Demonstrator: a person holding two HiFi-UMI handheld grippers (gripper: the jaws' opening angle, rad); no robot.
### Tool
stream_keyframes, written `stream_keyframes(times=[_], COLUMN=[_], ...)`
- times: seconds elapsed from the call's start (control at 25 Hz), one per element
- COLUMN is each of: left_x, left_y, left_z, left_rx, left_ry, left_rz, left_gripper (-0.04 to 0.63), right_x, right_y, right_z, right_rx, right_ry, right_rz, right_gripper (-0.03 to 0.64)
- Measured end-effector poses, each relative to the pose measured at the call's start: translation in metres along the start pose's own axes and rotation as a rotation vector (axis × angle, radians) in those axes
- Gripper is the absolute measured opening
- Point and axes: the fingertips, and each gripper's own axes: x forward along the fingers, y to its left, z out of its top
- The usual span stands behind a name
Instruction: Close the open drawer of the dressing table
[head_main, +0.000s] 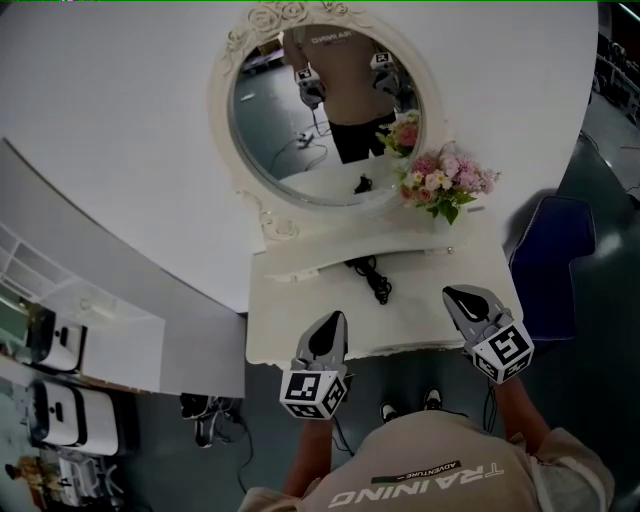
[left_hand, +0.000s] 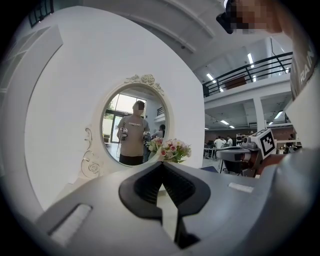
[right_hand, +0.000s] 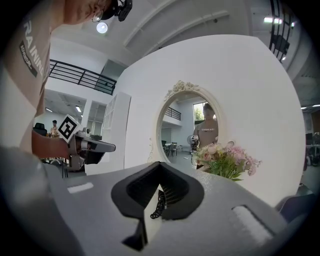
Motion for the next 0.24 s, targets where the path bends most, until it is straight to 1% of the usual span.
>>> stream_keyframes(times=[0.24], left_x=[0.0022], left_y=[0.0], left_z=[0.0049], left_rx=[0.008], left_ry=[-0.008], left_rz=[0.003], left_gripper=[0.018], right_x=[0.002], right_y=[-0.0027], right_z=[0.001], right_rx=[-0.006], right_ry=[-0.011], right_rz=[0.005], right_gripper=[0.002])
